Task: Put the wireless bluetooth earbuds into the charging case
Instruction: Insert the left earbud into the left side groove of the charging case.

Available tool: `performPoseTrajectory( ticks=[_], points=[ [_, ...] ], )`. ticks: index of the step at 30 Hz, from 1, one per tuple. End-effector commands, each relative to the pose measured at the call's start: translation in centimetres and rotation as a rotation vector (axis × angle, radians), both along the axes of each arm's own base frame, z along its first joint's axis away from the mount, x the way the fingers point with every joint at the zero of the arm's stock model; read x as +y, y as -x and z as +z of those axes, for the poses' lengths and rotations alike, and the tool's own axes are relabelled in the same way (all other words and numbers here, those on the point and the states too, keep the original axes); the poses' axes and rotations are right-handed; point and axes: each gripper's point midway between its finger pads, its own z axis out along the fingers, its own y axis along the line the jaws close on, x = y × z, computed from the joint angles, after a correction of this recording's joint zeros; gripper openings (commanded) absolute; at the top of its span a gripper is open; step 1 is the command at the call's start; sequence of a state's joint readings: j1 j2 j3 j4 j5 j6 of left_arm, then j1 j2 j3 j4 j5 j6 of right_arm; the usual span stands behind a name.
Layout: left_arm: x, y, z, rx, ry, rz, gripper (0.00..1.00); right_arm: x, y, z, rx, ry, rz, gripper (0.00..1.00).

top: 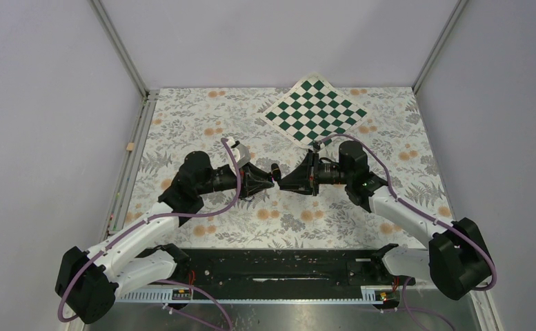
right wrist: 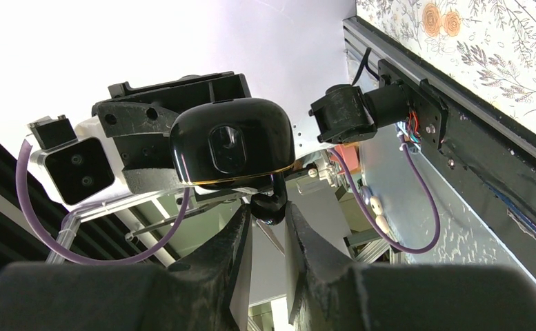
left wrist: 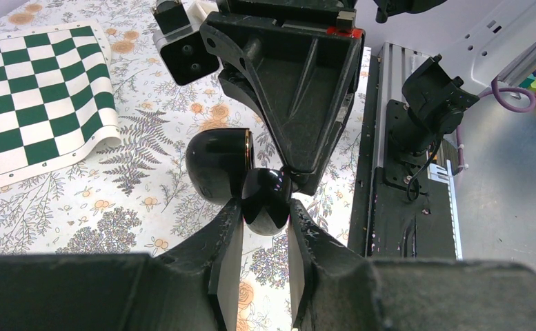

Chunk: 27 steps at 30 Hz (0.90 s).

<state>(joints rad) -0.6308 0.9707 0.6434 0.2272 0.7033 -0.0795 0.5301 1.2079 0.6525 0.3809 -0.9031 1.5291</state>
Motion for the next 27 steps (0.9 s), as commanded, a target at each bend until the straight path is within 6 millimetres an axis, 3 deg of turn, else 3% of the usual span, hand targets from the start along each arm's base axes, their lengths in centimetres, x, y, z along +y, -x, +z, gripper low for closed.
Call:
performPoseTrajectory(
  ticks=[1, 25, 26, 27],
  points=[
    [-0.2, 0.4, 1.5, -0.061, 0.048, -0.028, 0.00, 0.4, -0.2, 1.7, -0.061, -0.030, 0.021, 0.00],
    [-0.7, 1.3, 1.6, -0.036, 0.063, -0.073, 0.00, 1.1, -1.6, 1.9, -0.060, -0.036, 0.000, 0.00],
    [-0.7, 1.3, 1.6, -0.035, 0.066, -0.073, 0.00, 1.1, -1.6, 2.0, -0.064, -0.038, 0.000, 0.02],
    [-0.7, 1.3, 1.7, -0.033, 0.068, -0.073, 0.00, 1.1, -1.7, 2.1, -0.069, -0.043, -0.002, 0.10]
  ],
)
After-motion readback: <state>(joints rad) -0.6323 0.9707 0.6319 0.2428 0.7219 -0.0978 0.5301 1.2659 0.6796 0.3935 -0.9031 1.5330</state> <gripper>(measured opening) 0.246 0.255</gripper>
